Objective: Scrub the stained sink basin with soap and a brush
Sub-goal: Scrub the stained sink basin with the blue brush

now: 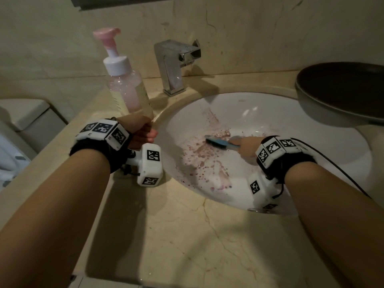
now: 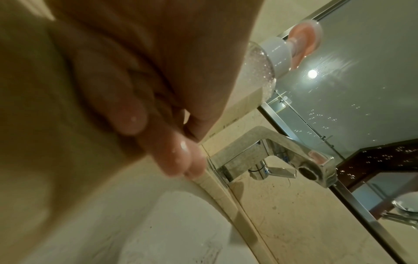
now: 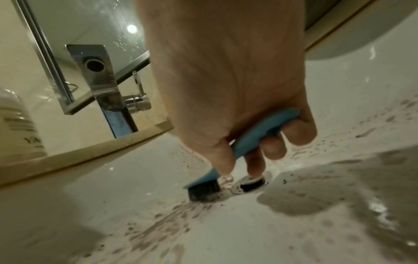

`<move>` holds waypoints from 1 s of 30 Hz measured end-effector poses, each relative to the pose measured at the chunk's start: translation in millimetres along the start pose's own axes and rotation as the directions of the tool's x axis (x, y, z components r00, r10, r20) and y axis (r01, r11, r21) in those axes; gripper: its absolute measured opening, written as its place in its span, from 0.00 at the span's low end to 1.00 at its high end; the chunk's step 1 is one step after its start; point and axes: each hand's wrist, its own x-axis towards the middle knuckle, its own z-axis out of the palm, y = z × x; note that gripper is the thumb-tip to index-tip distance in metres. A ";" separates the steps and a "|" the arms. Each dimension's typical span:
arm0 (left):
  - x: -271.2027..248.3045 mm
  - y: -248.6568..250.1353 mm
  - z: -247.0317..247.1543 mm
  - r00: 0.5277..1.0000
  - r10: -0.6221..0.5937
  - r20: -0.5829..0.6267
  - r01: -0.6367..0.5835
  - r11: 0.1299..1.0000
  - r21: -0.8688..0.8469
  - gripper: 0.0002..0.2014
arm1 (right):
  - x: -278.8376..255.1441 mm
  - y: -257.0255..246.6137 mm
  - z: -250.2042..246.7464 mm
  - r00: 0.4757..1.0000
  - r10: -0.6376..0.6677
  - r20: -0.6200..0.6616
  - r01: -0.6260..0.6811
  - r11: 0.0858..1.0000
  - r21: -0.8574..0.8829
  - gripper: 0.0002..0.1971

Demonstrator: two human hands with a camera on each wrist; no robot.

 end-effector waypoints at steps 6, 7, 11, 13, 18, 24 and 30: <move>2.2 -0.1 -1.2 1.000 0.024 0.000 -0.024 1.000 -0.008 0.18 | -7.4 13.8 -6.8 0.983 -0.045 0.178 0.030 0.996 0.086 0.26; 2.7 -0.3 -1.6 1.000 0.023 -0.001 -0.023 1.000 -0.009 0.18 | -2.8 12.6 -6.9 0.986 -0.053 0.158 0.038 0.994 0.100 0.25; -0.6 0.6 -0.9 1.000 0.027 -0.001 -0.027 1.000 0.003 0.17 | 13.9 11.4 -6.3 1.000 -0.004 -0.011 0.002 0.993 -0.114 0.25; -1.3 0.8 -1.1 1.000 0.031 0.004 -0.031 0.999 0.007 0.17 | 17.1 17.4 -5.3 0.998 0.010 -0.062 -0.015 0.996 -0.087 0.23; 2.6 -0.7 -2.3 0.999 0.038 0.013 -0.037 0.999 -0.023 0.17 | 14.4 14.9 -4.7 0.982 -0.131 0.133 0.127 0.991 0.039 0.24; 3.2 -0.9 -3.4 0.999 0.034 0.018 -0.034 0.999 -0.018 0.18 | 22.3 18.1 -1.1 0.995 0.017 -0.097 -0.030 0.991 -0.128 0.24; 5.0 -1.5 -4.5 0.999 0.035 0.040 -0.034 0.999 -0.036 0.21 | 18.5 3.4 -6.1 0.974 -0.166 0.151 0.155 0.984 0.083 0.24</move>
